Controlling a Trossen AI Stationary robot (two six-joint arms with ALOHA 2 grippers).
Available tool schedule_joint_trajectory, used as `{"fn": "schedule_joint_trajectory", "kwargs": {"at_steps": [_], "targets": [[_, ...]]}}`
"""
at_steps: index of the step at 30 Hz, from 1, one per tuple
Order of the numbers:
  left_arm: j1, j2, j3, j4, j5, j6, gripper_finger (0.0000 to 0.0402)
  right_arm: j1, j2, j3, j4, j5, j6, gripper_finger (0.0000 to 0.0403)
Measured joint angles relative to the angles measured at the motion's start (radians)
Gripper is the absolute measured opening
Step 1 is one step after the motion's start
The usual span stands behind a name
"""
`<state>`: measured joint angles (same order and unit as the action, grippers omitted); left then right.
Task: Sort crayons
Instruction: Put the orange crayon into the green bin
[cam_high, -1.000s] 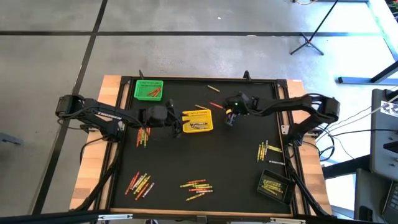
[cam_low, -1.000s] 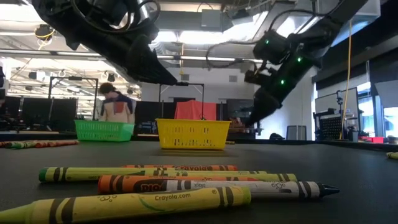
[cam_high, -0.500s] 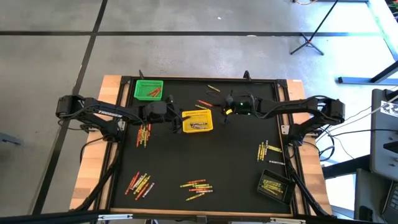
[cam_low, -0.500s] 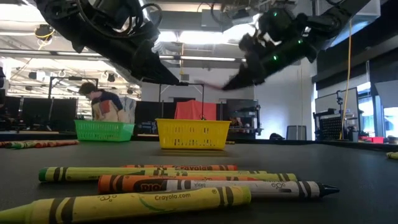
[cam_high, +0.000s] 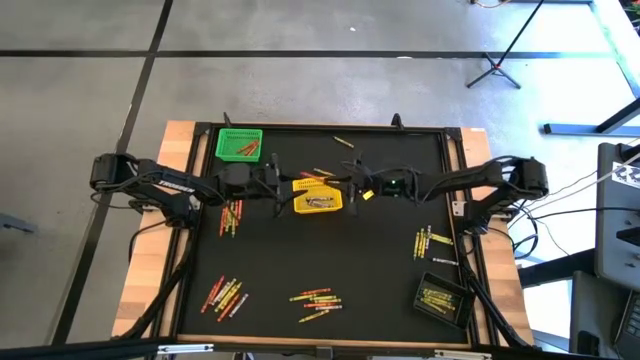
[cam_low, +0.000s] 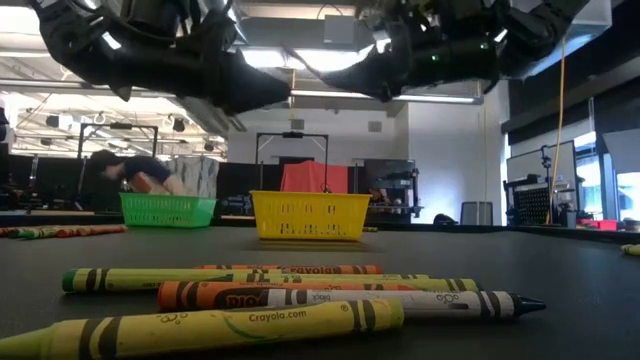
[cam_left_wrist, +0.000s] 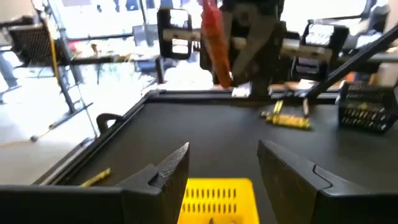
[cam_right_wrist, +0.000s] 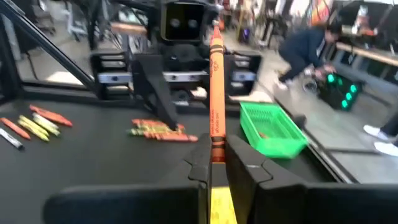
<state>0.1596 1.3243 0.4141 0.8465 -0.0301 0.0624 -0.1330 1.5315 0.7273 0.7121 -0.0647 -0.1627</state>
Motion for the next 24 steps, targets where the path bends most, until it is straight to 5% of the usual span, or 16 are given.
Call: {"fn": "schedule_joint_trajectory", "kwargs": {"at_steps": [13, 24], "targets": [[-0.006, 0.000, 0.005, 0.147, 0.075, -0.027, 0.0176, 0.037, 0.121, 0.002, 0.243, -0.018, 0.000, 0.0032], [-0.006, 0.000, 0.025, 0.154, 0.100, -0.002, 0.0143, 0.034, 0.156, 0.047, 0.241, -0.016, -0.010, 0.0032]]}}
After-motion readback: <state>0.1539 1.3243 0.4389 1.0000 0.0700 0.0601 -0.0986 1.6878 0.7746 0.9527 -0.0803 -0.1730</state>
